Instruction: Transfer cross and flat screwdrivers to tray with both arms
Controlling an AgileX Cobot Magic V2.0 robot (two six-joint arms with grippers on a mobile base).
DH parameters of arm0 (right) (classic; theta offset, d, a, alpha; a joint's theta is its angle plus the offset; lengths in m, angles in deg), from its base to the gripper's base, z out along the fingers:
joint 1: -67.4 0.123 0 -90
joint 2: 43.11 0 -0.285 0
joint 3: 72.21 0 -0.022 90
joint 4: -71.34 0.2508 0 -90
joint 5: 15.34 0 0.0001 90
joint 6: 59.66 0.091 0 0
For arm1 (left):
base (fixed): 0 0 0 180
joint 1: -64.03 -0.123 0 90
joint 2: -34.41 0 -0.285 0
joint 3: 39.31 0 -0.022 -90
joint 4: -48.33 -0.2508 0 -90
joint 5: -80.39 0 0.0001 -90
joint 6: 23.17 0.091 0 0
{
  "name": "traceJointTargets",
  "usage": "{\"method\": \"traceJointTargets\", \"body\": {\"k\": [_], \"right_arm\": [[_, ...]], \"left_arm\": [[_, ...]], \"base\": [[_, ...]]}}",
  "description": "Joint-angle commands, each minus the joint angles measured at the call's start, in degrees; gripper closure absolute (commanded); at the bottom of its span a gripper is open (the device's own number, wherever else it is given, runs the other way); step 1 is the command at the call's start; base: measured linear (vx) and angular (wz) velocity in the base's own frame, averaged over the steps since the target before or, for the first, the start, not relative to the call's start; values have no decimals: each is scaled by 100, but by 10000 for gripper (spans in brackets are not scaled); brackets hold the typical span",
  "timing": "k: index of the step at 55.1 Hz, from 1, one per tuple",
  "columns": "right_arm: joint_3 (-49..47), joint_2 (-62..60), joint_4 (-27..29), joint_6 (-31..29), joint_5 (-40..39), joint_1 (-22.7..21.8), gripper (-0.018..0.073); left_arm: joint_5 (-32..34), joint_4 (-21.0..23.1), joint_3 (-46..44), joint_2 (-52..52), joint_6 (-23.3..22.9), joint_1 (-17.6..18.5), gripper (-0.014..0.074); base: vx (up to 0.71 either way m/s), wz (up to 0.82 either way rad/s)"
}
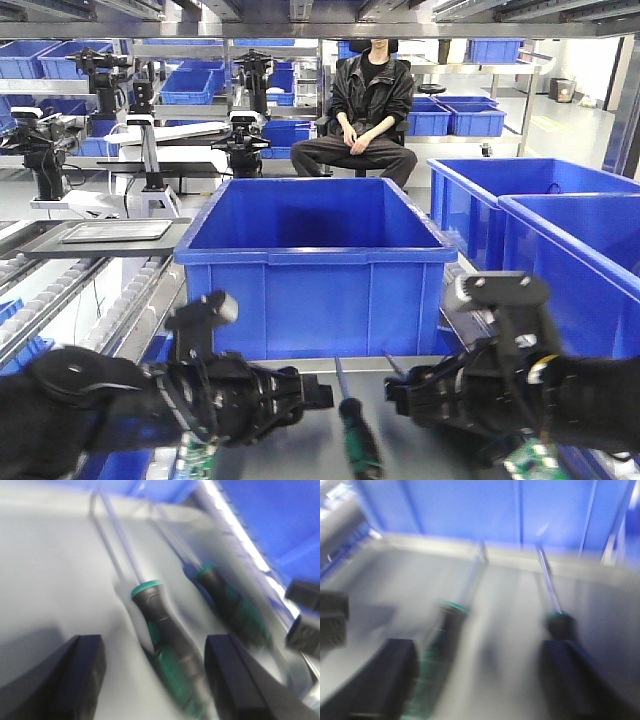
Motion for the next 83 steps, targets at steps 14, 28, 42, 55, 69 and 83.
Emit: {"method": "traceJointTargets", "body": {"k": [14,28,42,55,69,83], "right_arm": [[-186,-2124,-908,25,1370,-16,573],[1184,-4166,-979,261,547,-16,568],[2823,-5419,-995,75,-998,-16,567],[3012,-5449,-971,81,-1026,-16,567],[3012,-5449,-970,81,-1032,-16,567],[3012,-5449,-970,87,-1032,-16,567]], "left_arm": [[-453,-2707,-196,-2055,-1121,9,599],[-532,-4590,1316,-4019,-2092,16,595],[1101,-4583,3361,-6100,-2076,16,594],[1161,-4583,3693,-6498,-2083,16,594],[1132,-4583,3693,-6501,-2083,16,594],[1838,-6016,4351,-7225,-2538,-621,594]], "base": [[0,0],[0,0],[0,0],[0,0],[0,0],[0,0]]}}
